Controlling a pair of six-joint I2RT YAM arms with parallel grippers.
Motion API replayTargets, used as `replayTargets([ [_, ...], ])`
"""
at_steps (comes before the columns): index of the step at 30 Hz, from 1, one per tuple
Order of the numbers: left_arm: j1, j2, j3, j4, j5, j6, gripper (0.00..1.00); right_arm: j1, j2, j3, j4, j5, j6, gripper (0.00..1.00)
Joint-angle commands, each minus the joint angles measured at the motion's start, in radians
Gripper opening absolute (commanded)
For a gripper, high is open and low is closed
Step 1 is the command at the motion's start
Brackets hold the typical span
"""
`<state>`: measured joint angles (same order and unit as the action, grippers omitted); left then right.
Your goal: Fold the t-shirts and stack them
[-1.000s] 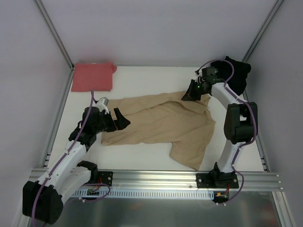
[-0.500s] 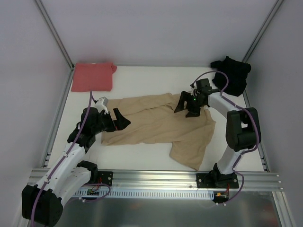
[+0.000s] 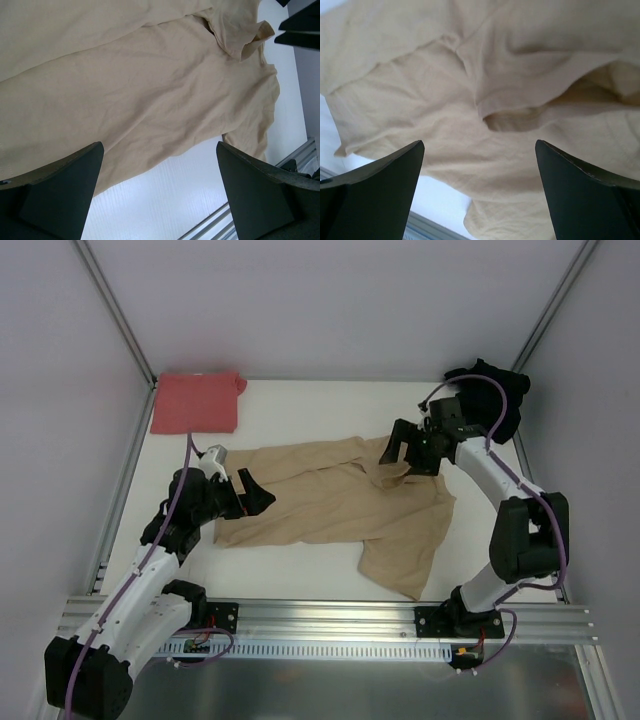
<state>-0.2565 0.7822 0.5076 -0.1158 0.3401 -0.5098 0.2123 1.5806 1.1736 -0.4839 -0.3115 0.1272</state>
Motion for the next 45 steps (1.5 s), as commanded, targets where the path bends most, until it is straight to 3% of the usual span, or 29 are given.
replayTargets([
  [1,-0.01,-0.027,-0.009,0.007,0.025,0.001,0.99,-0.03,0.065,0.128,0.005,0.026,-0.018,1.0],
  [12,-0.012,-0.029,-0.004,-0.016,0.011,0.019,0.99,-0.048,0.44,0.437,-0.054,-0.009,-0.037,0.99],
  [23,-0.01,-0.034,0.0,-0.013,0.025,0.013,0.99,-0.083,0.217,0.175,-0.071,0.084,-0.055,0.99],
  [36,-0.01,-0.1,0.005,-0.062,0.028,0.011,0.99,-0.085,-0.039,-0.037,-0.104,0.08,-0.047,0.99],
  [40,-0.01,-0.11,0.003,-0.071,0.027,0.014,0.99,-0.088,-0.047,-0.037,-0.081,0.109,-0.054,0.99],
  [45,-0.01,-0.121,0.006,-0.087,0.023,0.014,0.99,-0.09,0.088,0.129,-0.12,0.091,-0.06,1.0],
])
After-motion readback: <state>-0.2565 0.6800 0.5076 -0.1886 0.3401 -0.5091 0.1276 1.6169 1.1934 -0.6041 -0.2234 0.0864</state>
